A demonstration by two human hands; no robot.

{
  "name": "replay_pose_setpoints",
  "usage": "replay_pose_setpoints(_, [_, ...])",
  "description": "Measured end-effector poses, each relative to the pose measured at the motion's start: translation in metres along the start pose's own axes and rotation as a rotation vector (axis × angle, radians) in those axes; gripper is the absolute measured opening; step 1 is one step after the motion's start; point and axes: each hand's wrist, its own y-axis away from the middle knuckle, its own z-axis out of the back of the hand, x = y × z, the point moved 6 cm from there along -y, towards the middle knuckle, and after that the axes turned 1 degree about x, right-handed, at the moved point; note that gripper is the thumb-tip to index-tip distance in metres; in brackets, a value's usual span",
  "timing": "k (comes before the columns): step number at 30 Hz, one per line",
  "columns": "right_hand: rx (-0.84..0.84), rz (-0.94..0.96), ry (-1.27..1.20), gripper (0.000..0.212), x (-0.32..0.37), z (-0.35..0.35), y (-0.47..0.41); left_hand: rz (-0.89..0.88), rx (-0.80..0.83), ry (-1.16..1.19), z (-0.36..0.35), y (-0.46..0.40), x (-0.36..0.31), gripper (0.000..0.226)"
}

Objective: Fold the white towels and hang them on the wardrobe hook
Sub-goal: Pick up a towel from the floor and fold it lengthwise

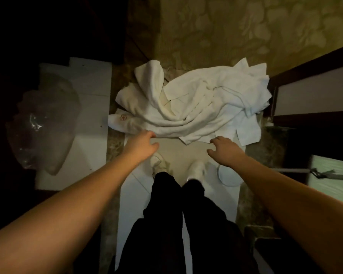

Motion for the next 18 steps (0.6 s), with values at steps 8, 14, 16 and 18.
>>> replay_pose_setpoints(8, [-0.055,-0.046,-0.134,0.058,-0.025,0.034,-0.178,0.009,-0.015,-0.005,-0.02,-0.157,0.0,0.037])
replay_pose_setpoints(14, [-0.097,-0.096,-0.366,0.061,-0.031,0.042,-0.298,0.075,-0.056,0.213,-0.066,-0.25,-0.007,0.028])
replay_pose_setpoints(16, [-0.052,-0.162,-0.597,0.058,-0.03,0.027,-0.324,0.076,-0.019,0.276,-0.085,-0.274,-0.015,0.031])
replay_pose_setpoints(18, [-0.014,-0.223,-0.833,0.056,-0.027,0.004,-0.341,0.073,0.038,0.314,-0.103,-0.297,-0.025,0.041])
